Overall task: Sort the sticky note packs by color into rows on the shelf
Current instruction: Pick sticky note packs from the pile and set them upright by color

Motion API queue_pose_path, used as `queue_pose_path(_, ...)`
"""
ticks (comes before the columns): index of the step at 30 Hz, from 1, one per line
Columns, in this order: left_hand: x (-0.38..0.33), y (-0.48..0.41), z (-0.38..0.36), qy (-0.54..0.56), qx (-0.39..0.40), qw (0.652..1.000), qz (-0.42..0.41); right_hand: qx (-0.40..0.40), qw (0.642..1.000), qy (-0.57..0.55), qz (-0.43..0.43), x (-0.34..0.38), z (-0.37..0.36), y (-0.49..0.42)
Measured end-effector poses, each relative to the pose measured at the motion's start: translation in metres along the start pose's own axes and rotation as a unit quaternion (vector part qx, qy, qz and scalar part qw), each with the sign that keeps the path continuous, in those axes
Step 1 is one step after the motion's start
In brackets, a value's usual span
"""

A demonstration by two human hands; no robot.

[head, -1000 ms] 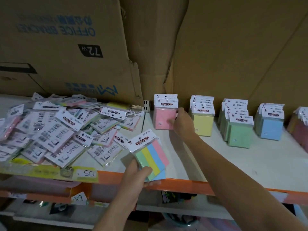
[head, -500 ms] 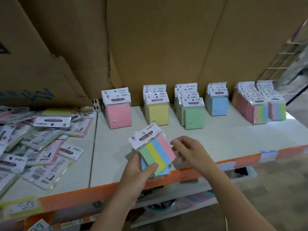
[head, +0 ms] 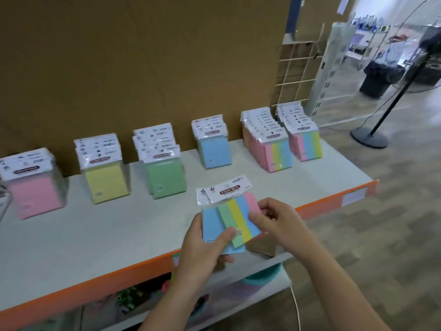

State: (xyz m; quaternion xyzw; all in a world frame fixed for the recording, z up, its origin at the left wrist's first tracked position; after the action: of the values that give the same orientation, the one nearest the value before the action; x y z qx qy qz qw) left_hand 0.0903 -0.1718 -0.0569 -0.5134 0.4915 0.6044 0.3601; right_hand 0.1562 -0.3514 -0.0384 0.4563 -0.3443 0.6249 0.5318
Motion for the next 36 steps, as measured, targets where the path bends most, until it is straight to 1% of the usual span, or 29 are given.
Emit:
queue_pose_path(2,0.000,-0.001,-0.034,-0.003,-0.014,1.000,-0.009,-0.003,1.000,0.004,-0.007,-0.013,0.033,-0.004)
queue_pose_path(5,0.000,0.000,-0.073,0.024,-0.031,0.999,-0.004,-0.009,1.000,0.014,-0.020,-0.027,0.073,-0.011)
queue_pose_path(10,-0.004,-0.011,-0.109,0.030,-0.052,0.998,-0.005,-0.030,0.999,0.002,-0.019,-0.039,0.111,-0.029)
queue_pose_path(15,-0.007,-0.033,-0.122,0.045,-0.035,0.998,-0.006,-0.116,0.993,0.012,-0.003,-0.050,0.147,-0.064)
queue_pose_path(20,-0.014,-0.053,-0.135,0.039,-0.012,0.999,-0.016,-0.211,0.974,0.075,-0.020,-0.071,0.199,-0.106)
queue_pose_path(23,-0.016,-0.060,-0.145,0.029,0.008,0.999,-0.015,-0.236,0.966,0.097,-0.037,-0.084,0.221,-0.132)
queue_pose_path(26,-0.017,-0.064,-0.154,0.027,0.018,0.999,-0.016,-0.267,0.955,0.125,-0.029,-0.087,0.233,-0.152)
queue_pose_path(30,-0.017,-0.067,-0.164,0.035,0.011,0.999,-0.005,-0.257,0.948,0.187,-0.015,-0.092,0.235,-0.175)
queue_pose_path(36,-0.014,-0.068,-0.180,0.041,-0.035,0.999,0.006,-0.220,0.955,0.197,-0.026,-0.098,0.229,-0.184)
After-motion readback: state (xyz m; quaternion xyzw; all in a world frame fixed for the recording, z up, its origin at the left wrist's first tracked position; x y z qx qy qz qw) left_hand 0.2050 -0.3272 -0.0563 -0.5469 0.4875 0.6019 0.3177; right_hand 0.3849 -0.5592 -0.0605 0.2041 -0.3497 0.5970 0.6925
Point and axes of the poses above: each hand's wrist, its own y-axis away from the middle knuckle, its own z-axis out of the back of the hand, x = y × z, the point moved 7 cm from there along -y, towards the middle knuckle, and after that the axes turned 3 degrees about -x, right-handed, at the moved point
